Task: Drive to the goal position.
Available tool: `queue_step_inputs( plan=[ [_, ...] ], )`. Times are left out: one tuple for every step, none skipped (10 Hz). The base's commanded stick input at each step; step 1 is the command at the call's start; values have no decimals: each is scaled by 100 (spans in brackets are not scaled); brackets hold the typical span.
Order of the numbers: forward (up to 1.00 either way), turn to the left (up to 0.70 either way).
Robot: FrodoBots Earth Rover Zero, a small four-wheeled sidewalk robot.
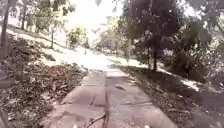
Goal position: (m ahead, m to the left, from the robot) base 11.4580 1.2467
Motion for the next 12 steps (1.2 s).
queue_step_inputs(
  plan=[
    [45, 0],
    [45, 0],
    [45, 0],
    [45, 0],
    [45, 0],
    [45, 0],
    [45, 0],
    [45, 14],
    [45, 27],
    [45, 27],
    [45, 27],
    [45, 27]
  ],
)
